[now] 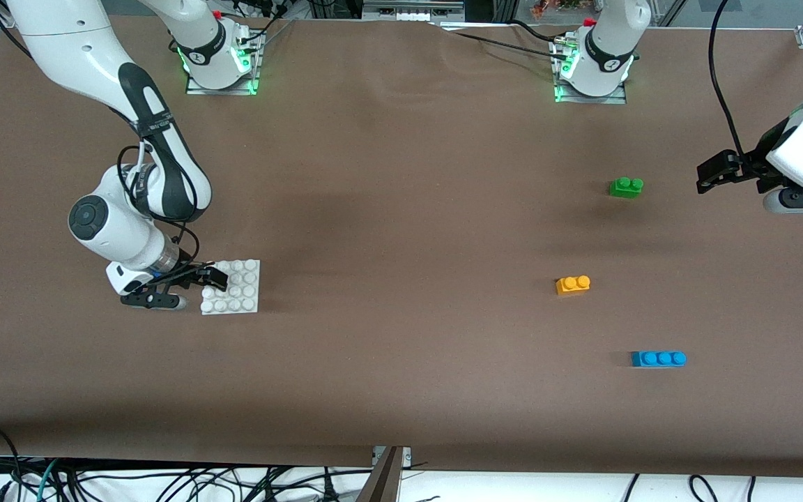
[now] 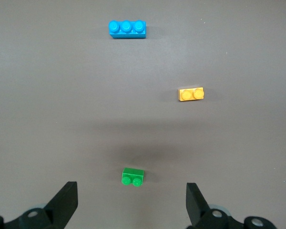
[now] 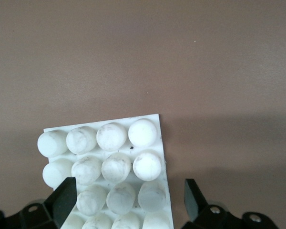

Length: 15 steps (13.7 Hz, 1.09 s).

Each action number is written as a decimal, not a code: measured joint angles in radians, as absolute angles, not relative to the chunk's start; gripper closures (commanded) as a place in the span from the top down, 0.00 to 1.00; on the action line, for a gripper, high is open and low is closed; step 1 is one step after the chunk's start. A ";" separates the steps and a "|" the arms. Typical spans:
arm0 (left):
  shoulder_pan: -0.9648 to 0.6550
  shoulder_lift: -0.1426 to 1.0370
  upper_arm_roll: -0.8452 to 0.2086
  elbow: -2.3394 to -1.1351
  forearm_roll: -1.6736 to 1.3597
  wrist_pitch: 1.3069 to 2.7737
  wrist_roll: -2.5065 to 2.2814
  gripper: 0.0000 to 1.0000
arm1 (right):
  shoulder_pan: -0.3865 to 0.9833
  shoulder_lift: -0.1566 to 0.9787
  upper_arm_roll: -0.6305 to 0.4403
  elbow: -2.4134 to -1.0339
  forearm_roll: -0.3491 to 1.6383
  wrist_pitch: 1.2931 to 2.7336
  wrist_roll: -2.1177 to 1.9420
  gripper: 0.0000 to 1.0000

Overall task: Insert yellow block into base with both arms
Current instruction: 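Close the right gripper on the white base plate's edge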

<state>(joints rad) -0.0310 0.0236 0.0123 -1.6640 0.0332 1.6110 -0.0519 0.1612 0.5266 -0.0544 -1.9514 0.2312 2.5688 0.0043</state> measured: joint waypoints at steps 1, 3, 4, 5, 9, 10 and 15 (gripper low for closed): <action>-0.031 0.024 0.012 -1.664 0.033 1.611 -0.052 1.00 | 0.161 0.531 -0.054 -1.952 0.231 2.571 0.002 1.00; -0.031 0.024 0.012 -1.664 0.033 1.611 -0.052 1.00 | 0.161 0.540 -0.054 -1.959 0.231 2.589 -0.001 1.00; -0.031 0.024 0.012 -1.664 0.033 1.611 -0.052 1.00 | 0.161 0.545 -0.054 -1.967 0.231 2.605 -0.007 1.00; -0.031 0.024 0.012 -1.664 0.033 1.611 -0.052 1.00 | 0.161 0.550 -0.054 -1.977 0.231 2.622 -0.017 1.00; -0.031 0.024 0.012 -1.664 0.033 1.610 -0.052 1.00 | 0.161 0.568 -0.054 -1.986 0.231 2.658 -0.033 1.00; -0.031 0.024 0.012 -1.664 0.033 1.610 -0.052 1.00 | 0.162 0.573 -0.054 -1.987 0.231 2.667 -0.035 1.00; -0.031 0.024 0.012 -1.664 0.033 1.604 -0.052 1.00 | 0.175 0.588 -0.053 -1.988 0.231 2.700 -0.039 0.96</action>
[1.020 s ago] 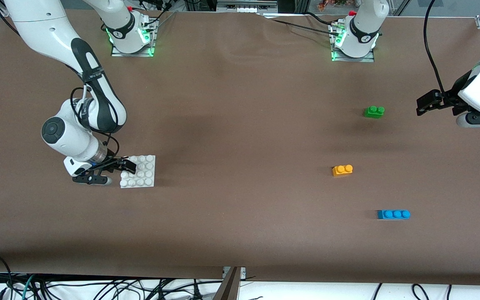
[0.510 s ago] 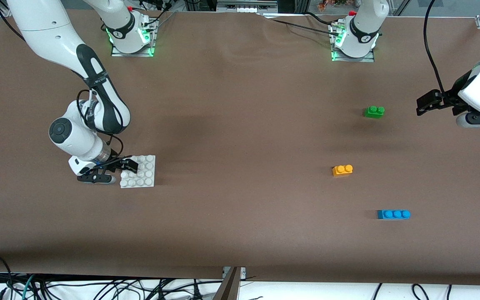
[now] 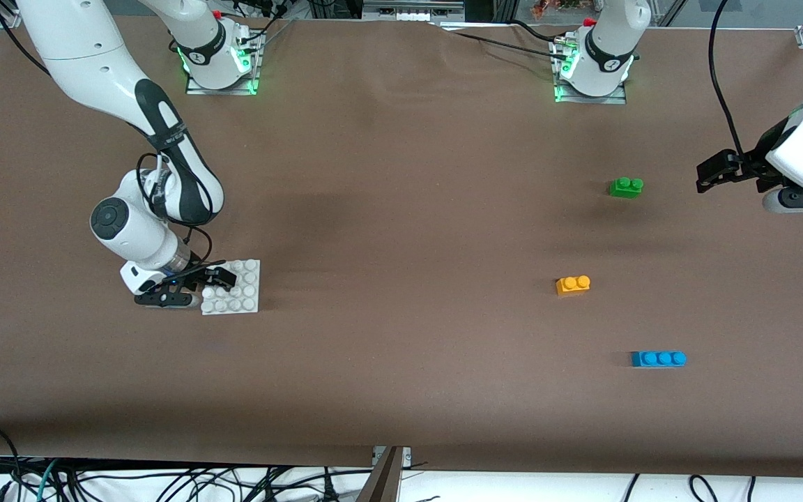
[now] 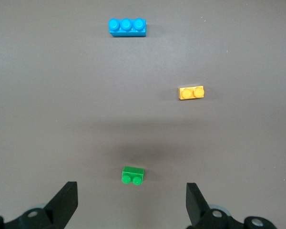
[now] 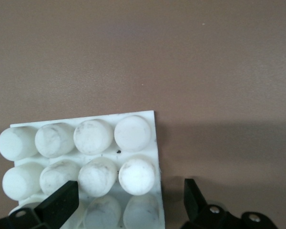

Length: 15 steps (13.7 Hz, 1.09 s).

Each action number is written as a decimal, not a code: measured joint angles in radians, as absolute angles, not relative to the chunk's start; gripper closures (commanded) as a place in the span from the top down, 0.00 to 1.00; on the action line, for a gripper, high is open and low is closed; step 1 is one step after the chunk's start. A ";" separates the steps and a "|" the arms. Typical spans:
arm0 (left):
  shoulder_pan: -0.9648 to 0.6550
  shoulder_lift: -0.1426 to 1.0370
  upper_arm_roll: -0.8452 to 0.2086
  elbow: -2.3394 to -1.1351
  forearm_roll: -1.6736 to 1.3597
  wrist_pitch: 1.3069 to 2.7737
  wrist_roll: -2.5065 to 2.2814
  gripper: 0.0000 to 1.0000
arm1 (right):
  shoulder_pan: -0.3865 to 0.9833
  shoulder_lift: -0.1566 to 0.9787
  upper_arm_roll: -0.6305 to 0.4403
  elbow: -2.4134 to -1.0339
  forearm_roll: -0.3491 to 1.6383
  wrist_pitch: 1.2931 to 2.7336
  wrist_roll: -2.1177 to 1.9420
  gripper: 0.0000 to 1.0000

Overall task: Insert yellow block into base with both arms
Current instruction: 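Close the right gripper on the white base plate's edge, then slide the white base plate with the right gripper toward the table's middle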

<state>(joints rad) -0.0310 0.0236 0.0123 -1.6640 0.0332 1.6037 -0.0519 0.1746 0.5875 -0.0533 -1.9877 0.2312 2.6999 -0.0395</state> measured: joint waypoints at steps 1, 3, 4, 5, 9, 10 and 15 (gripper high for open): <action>-0.031 0.024 0.012 -1.664 0.033 1.602 -0.052 1.00 | 0.178 0.591 -0.053 -1.988 0.231 2.705 -0.039 0.95; -0.031 0.024 0.012 -1.664 0.033 1.601 -0.052 1.00 | 0.186 0.597 -0.053 -1.988 0.231 2.719 -0.039 0.85; -0.031 0.024 0.012 -1.664 0.033 1.600 -0.052 1.00 | 0.189 0.600 -0.050 -1.988 0.231 2.724 -0.039 0.80; -0.030 0.024 0.013 -1.664 0.033 1.599 -0.052 1.00 | 0.191 0.600 -0.048 -1.988 0.231 2.729 -0.039 0.76; -0.030 0.024 0.013 -1.664 0.033 1.599 -0.052 1.00 | 0.204 0.597 -0.048 -1.988 0.231 2.733 -0.038 0.62; -0.030 0.024 0.013 -1.663 0.033 1.599 -0.052 1.00 | 0.208 0.593 -0.048 -1.988 0.231 2.735 -0.033 0.62; -0.031 0.024 0.013 -1.660 0.033 1.598 -0.052 1.00 | 0.254 0.594 -0.048 -1.988 0.231 2.748 0.029 0.62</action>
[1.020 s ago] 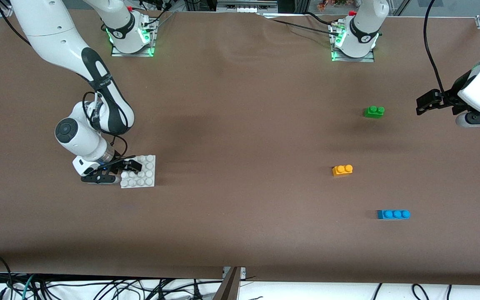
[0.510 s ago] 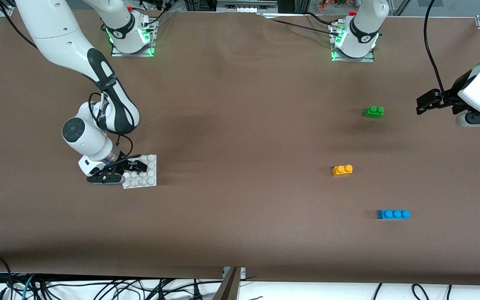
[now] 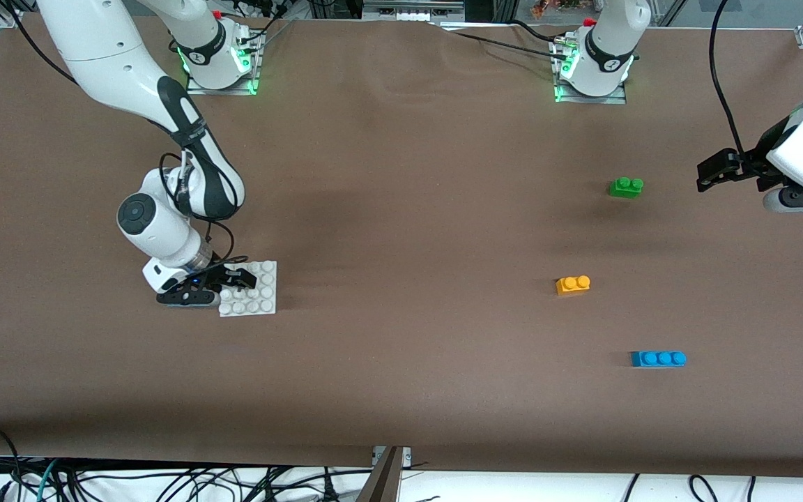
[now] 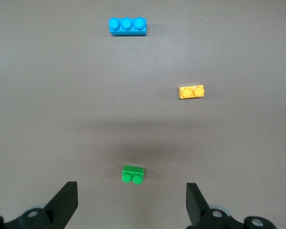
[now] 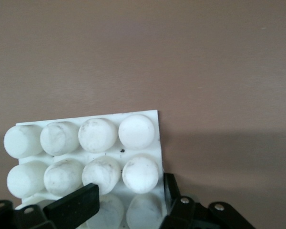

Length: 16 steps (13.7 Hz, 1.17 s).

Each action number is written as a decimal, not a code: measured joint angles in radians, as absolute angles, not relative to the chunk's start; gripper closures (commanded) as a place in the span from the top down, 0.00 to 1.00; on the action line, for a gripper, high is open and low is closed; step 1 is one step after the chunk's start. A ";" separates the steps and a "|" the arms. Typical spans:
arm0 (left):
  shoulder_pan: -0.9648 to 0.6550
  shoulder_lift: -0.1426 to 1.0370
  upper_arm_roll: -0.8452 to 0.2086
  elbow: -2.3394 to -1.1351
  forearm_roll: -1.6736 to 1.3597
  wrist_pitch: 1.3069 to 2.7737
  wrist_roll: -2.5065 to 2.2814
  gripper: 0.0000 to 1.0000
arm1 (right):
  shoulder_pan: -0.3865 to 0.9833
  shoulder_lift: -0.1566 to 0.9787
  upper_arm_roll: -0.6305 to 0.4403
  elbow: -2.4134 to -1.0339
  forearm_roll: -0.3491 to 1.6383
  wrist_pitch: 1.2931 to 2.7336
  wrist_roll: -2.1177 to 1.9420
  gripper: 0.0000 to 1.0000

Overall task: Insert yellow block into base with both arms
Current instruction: 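Slide the white base plate with the right gripper toward the table's middle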

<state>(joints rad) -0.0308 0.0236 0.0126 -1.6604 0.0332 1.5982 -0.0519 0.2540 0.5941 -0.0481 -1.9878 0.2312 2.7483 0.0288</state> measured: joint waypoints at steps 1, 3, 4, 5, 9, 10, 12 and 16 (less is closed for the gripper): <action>-0.031 0.024 0.013 -1.660 0.033 1.598 -0.052 1.00 | 0.264 0.595 -0.048 -1.988 0.231 2.753 0.037 0.62; -0.031 0.024 0.013 -1.659 0.033 1.598 -0.052 1.00 | 0.284 0.598 -0.046 -1.988 0.231 2.771 0.065 0.62; -0.031 0.024 0.013 -1.659 0.033 1.598 -0.052 1.00 | 0.299 0.602 -0.045 -1.988 0.231 2.787 0.087 0.62; -0.031 0.024 0.013 -1.659 0.033 1.597 -0.052 1.00 | 0.316 0.606 -0.046 -1.988 0.231 2.807 0.112 0.62; -0.031 0.024 0.013 -1.658 0.033 1.597 -0.052 1.00 | 0.382 0.615 -0.047 -1.987 0.231 2.849 0.188 0.62; -0.031 0.024 0.013 -1.658 0.033 1.597 -0.052 1.00 | 0.400 0.617 -0.047 -1.986 0.231 2.857 0.201 0.62; -0.031 0.024 0.013 -1.658 0.033 1.597 -0.052 1.00 | 0.447 0.623 -0.047 -1.984 0.231 2.877 0.232 0.62; -0.031 0.024 0.013 -1.658 0.033 1.597 -0.052 1.00 | 0.540 0.645 -0.051 -1.956 0.231 2.899 0.324 0.62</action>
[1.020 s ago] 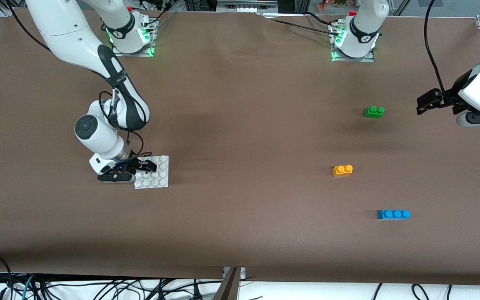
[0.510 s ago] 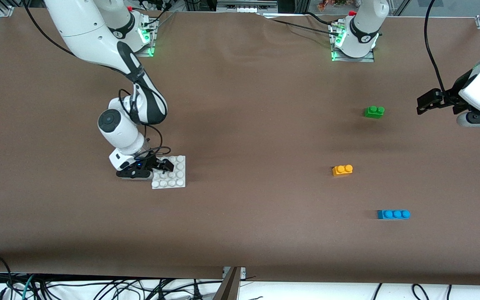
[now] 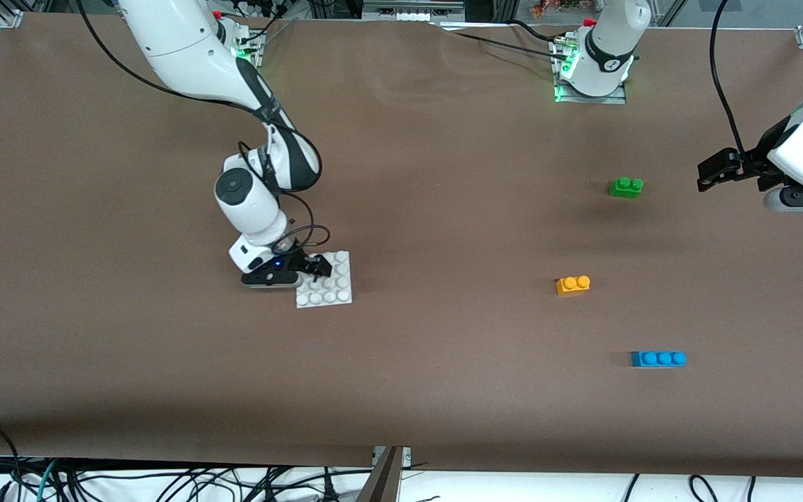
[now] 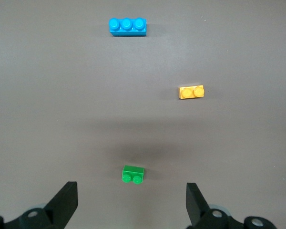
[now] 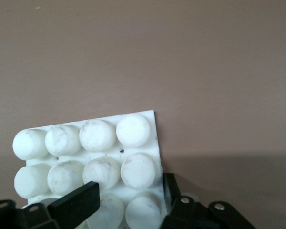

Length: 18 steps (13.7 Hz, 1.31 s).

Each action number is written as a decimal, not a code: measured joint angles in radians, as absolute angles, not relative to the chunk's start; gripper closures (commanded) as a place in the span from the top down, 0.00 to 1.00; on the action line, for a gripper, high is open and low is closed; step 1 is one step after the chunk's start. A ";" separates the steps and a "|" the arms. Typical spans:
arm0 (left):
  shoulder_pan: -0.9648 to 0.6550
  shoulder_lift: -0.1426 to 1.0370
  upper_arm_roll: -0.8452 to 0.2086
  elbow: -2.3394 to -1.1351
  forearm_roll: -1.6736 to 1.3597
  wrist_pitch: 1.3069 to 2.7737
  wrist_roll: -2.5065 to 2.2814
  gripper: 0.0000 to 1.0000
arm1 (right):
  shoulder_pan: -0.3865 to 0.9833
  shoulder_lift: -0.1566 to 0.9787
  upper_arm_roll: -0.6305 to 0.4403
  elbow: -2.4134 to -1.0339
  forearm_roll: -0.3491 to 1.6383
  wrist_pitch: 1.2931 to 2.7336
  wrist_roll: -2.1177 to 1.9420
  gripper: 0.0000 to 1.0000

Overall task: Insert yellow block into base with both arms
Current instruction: 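Slide the white base plate with the right gripper toward the table's middle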

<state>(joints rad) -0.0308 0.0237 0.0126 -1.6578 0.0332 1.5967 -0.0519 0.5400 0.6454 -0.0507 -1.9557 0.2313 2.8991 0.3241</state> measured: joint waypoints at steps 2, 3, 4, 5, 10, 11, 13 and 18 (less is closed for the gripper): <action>-0.031 0.024 0.013 -1.658 0.033 1.597 -0.052 1.00 | 0.566 0.658 -0.055 -1.936 0.231 2.899 0.363 0.62; -0.031 0.024 0.013 -1.658 0.033 1.597 -0.052 1.00 | 0.575 0.665 -0.055 -1.926 0.231 2.899 0.383 0.62; -0.031 0.024 0.013 -1.658 0.033 1.597 -0.052 1.00 | 0.584 0.675 -0.056 -1.915 0.231 2.899 0.405 0.62; -0.031 0.024 0.013 -1.658 0.033 1.597 -0.052 1.00 | 0.597 0.690 -0.056 -1.899 0.231 2.899 0.435 0.62; -0.031 0.024 0.013 -1.658 0.033 1.596 -0.052 1.00 | 0.661 0.755 -0.055 -1.831 0.231 2.911 0.561 0.62; -0.031 0.024 0.013 -1.657 0.033 1.596 -0.052 1.00 | 0.666 0.759 -0.055 -1.825 0.231 2.911 0.570 0.62; -0.031 0.024 0.013 -1.657 0.033 1.596 -0.052 1.00 | 0.677 0.766 -0.055 -1.812 0.231 2.911 0.584 0.62; -0.031 0.024 0.013 -1.657 0.033 1.596 -0.052 1.00 | 0.746 0.790 -0.054 -1.773 0.231 2.911 0.597 0.62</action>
<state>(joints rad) -0.0308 0.0237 0.0126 -1.6574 0.0332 1.5956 -0.0519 0.7458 0.7905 -0.0537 -1.7726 0.2313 2.9113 0.5965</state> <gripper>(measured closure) 0.000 0.374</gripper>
